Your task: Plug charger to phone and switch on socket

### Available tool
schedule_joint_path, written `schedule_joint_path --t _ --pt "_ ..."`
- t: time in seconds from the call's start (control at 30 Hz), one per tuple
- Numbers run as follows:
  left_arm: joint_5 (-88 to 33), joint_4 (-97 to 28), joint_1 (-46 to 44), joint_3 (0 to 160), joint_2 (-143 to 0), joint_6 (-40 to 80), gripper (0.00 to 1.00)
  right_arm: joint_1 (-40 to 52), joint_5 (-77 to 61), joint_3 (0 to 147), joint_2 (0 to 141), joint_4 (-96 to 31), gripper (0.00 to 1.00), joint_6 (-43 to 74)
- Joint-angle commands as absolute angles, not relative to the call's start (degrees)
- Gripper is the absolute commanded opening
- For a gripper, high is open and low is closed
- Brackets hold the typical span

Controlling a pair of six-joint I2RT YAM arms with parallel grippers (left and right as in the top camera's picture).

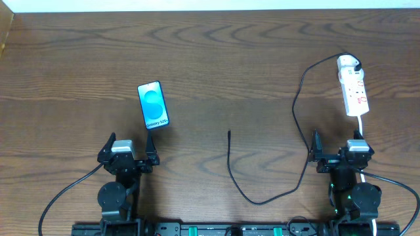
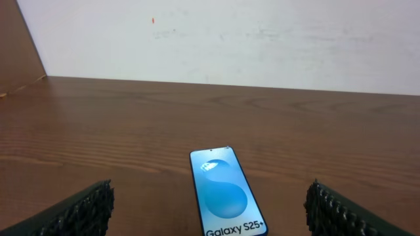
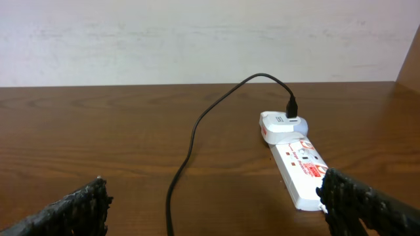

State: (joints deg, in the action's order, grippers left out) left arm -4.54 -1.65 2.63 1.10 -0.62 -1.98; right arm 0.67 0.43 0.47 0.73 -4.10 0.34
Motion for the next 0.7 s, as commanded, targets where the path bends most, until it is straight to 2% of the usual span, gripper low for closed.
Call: schedule_joint_path --t 0.0,0.33,0.67 --pt "-5.6 -4.4 3.0 1.1 -0.2 -2.8 0.93 1.2 0.5 0.3 0.3 -4.3 0.99 -0.5" --pt "-5.5 -12.1 3.0 10.4 -3.1 -3.0 0.93 1.2 0.5 0.3 0.3 -4.3 0.99 -0.5" --pt "-5.5 -14.9 3.0 25.4 -19.5 -3.0 0.93 1.2 0.5 0.3 0.3 -4.3 0.99 -0.5"
